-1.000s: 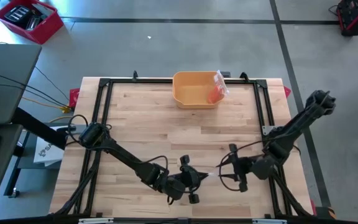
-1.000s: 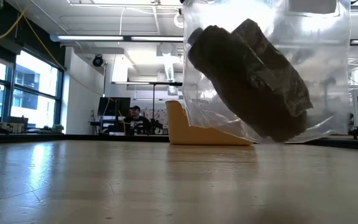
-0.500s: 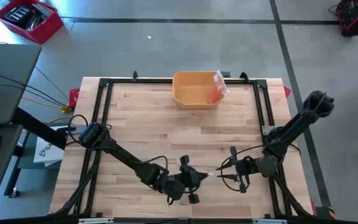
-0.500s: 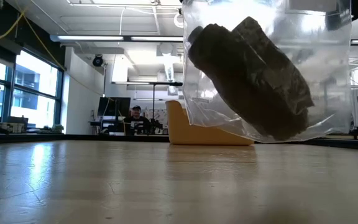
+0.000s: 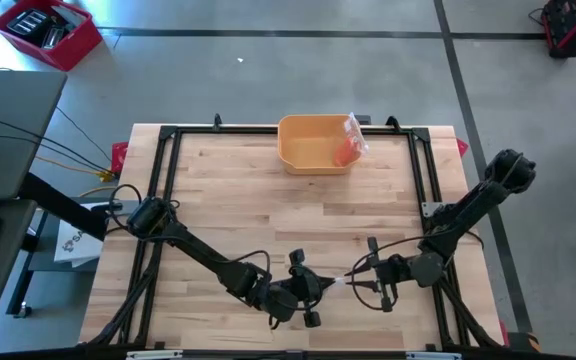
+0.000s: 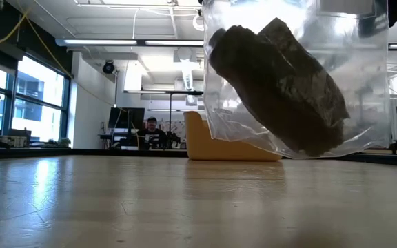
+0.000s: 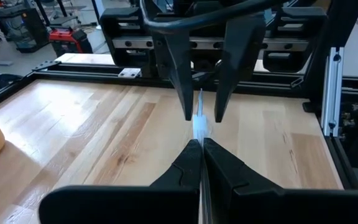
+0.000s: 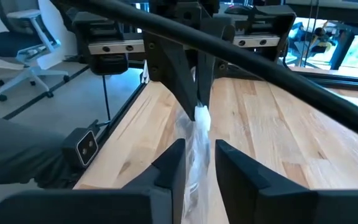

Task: Roll bandage
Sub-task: Close the transparent zip bag

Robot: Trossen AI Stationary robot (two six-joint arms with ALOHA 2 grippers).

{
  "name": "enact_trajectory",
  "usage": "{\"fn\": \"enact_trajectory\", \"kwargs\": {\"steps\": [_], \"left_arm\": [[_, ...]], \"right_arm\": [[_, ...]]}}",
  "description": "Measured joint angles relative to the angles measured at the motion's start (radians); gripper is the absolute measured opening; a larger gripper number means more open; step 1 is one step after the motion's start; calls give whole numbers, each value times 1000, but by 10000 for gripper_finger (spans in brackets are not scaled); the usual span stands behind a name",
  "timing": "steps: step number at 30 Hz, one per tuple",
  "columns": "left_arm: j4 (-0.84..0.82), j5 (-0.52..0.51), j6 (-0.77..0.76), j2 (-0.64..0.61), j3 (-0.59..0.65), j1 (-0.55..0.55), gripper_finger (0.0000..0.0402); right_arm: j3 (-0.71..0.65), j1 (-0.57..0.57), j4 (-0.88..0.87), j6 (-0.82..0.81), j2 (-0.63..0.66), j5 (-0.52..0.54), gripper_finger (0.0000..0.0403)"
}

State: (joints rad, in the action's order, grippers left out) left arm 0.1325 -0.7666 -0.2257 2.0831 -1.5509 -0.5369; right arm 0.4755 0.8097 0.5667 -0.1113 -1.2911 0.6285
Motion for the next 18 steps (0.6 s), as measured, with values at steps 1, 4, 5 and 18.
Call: {"fn": "enact_trajectory", "kwargs": {"steps": [1, 4, 5, 18], "left_arm": [[0, 0, 0, 0, 0, 0, 0], [0, 0, 0, 0, 0, 0, 1], [0, 0, 0, 0, 0, 0, 1], [-146, 5, -2, -26, 2, 0, 53]], "right_arm": [[0, 0, 0, 0, 0, 0, 72], [0, 0, 1, 0, 0, 0, 57], [0, 0, 3, 1, 0, 2, 50], [7, -3, 4, 6, 12, 115, 1]]}}
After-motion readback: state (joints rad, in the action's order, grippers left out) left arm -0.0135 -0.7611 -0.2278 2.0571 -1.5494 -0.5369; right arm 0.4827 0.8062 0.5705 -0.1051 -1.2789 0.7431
